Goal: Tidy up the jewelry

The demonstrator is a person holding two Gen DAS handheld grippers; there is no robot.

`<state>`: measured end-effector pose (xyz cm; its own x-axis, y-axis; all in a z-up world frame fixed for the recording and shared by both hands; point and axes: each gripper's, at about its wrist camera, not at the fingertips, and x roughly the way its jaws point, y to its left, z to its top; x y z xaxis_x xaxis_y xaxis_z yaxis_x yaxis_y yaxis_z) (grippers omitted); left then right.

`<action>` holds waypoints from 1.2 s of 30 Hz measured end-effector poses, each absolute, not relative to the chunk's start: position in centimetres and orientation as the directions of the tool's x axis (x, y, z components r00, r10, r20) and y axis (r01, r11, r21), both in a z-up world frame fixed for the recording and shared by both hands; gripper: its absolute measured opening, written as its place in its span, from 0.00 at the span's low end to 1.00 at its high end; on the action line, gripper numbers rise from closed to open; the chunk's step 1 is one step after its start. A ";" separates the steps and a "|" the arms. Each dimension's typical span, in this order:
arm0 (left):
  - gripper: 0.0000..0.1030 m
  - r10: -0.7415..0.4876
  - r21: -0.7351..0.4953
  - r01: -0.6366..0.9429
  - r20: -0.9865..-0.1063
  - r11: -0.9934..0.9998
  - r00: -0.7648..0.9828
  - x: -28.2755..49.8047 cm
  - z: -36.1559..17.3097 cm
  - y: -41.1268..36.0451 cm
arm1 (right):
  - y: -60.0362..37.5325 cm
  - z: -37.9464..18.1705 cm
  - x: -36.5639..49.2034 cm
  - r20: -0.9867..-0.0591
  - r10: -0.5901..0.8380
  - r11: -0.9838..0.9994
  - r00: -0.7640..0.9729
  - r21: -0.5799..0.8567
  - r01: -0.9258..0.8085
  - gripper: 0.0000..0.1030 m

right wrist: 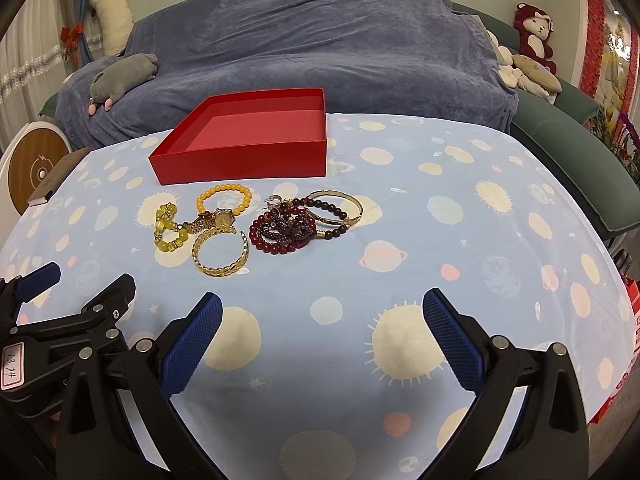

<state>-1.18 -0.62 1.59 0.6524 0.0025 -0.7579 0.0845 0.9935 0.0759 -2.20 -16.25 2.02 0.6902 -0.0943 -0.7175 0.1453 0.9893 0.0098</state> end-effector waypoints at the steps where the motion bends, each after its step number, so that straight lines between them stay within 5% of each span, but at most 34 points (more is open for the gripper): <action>1: 0.92 0.002 0.076 0.085 -0.758 0.993 0.652 -1.2 1.6 -0.6 | -16.3 2.0 -2.2 -0.716 -0.096 0.989 0.691 0.008 0.145 0.93; 36: 0.92 -0.002 0.072 0.086 -0.754 0.994 0.656 -1.3 1.9 -0.9 | -16.6 2.1 -2.4 -0.712 -0.096 0.989 0.695 0.012 0.148 0.93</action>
<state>-1.26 -0.93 1.86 0.6564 -0.0020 -0.7544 0.0859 0.9937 0.0721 -2.35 -16.60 2.13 0.6953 -0.0957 -0.7123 0.1483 0.9889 0.0120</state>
